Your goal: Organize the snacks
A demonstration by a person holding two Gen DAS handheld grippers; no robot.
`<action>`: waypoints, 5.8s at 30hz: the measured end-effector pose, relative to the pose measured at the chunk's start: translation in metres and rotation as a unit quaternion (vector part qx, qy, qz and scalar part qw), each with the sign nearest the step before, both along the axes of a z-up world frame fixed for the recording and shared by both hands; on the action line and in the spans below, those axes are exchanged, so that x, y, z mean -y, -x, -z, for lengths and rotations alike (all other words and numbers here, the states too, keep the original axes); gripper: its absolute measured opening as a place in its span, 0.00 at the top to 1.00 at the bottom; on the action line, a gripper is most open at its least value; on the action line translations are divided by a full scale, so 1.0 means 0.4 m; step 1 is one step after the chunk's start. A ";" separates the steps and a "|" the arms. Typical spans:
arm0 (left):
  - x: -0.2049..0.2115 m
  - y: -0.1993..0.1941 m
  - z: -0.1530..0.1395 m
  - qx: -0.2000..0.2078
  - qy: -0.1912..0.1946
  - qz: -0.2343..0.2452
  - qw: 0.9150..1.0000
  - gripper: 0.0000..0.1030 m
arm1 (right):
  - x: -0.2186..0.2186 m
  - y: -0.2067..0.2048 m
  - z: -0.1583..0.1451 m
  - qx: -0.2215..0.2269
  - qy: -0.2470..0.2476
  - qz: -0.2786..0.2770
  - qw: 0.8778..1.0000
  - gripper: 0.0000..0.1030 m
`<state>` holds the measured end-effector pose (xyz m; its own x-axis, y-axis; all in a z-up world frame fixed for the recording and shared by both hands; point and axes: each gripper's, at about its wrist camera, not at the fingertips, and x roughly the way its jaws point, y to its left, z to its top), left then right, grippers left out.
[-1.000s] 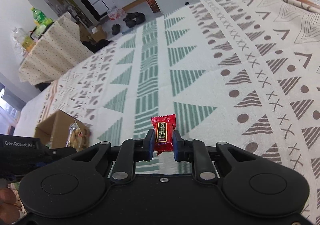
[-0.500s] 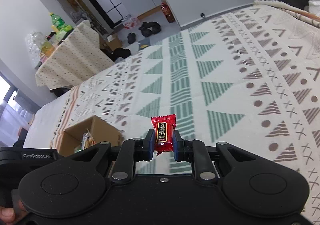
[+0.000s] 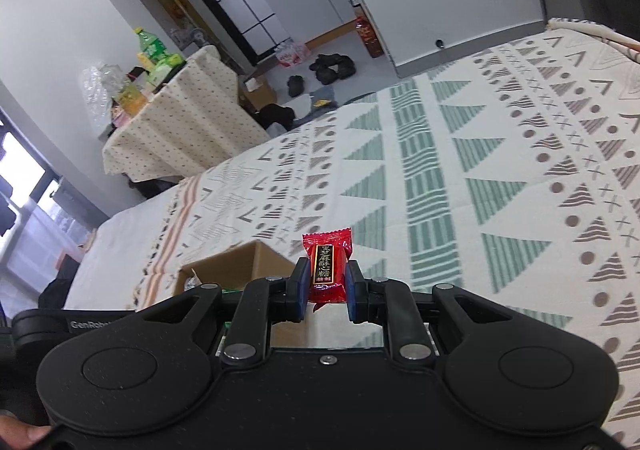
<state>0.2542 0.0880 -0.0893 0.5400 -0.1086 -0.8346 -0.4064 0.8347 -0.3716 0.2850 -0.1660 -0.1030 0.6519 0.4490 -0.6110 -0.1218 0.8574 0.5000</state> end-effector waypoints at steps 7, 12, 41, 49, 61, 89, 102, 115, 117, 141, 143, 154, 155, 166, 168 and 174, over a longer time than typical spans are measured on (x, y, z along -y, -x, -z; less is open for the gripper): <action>-0.071 0.019 0.013 -0.012 -0.001 -0.030 0.999 0.82 | -0.077 -0.008 -0.012 0.005 -0.007 -0.033 0.999 0.82; -0.100 0.043 0.019 -0.024 0.000 -0.037 0.999 0.82 | -0.123 -0.003 -0.018 0.003 -0.017 -0.053 0.998 0.82; -0.143 0.103 -0.022 -0.040 -0.063 -0.068 0.995 0.19 | -0.202 0.067 -0.014 -0.030 -0.030 -0.108 0.993 0.67; -0.112 0.124 -0.046 -0.038 -0.075 -0.029 0.996 0.11 | -0.163 0.098 -0.044 -0.007 -0.011 -0.097 0.995 0.44; -0.049 0.189 -0.099 -0.006 -0.108 0.038 0.993 0.00 | -0.077 0.161 -0.089 0.014 0.018 -0.055 0.998 0.04; 0.053 0.407 -0.242 0.077 -0.173 0.131 0.973 0.00 | 0.032 0.398 -0.220 0.104 0.109 -0.027 0.988 0.00; 0.078 0.511 -0.296 0.111 -0.197 0.141 0.964 0.00 | 0.059 0.502 -0.280 0.119 0.090 -0.027 0.988 0.00; 0.079 0.595 -0.343 0.143 -0.200 0.137 0.960 0.00 | 0.078 0.583 -0.317 0.143 0.099 -0.025 0.984 0.00; 0.075 0.607 -0.349 0.146 -0.199 0.134 0.960 0.00 | 0.077 0.593 -0.322 0.145 0.099 -0.025 0.984 0.00; 0.055 0.651 -0.378 0.156 -0.200 0.123 0.959 0.00 | 0.056 0.634 -0.347 0.150 0.114 -0.035 0.981 0.00; 0.055 0.652 -0.378 0.157 -0.201 0.123 0.959 0.00 | 0.055 0.633 -0.348 0.149 0.114 -0.036 0.982 0.00; 0.054 0.654 -0.375 0.156 -0.201 0.125 0.959 0.00 | 0.054 0.634 -0.348 0.146 0.115 -0.034 0.982 0.00; 0.054 0.654 -0.375 0.156 -0.201 0.125 0.959 0.00 | 0.053 0.634 -0.347 0.146 0.115 -0.034 0.982 0.00; 0.056 0.651 -0.370 0.156 -0.201 0.129 0.959 0.00 | 0.052 0.639 -0.343 0.143 0.116 -0.036 0.982 0.00; 0.056 0.651 -0.370 0.155 -0.201 0.129 0.959 0.00 | 0.051 0.641 -0.340 0.141 0.116 -0.037 0.983 0.00; 0.058 0.650 -0.365 0.154 -0.201 0.130 0.959 0.00 | 0.052 0.640 -0.338 0.139 0.116 -0.037 0.983 0.00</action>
<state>-0.0059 0.0647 0.0565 0.7653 0.0248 -0.6431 -0.0888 0.9938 -0.0673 0.0291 -0.1868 0.0323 0.7793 0.3711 -0.5050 -0.2921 0.9280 0.2312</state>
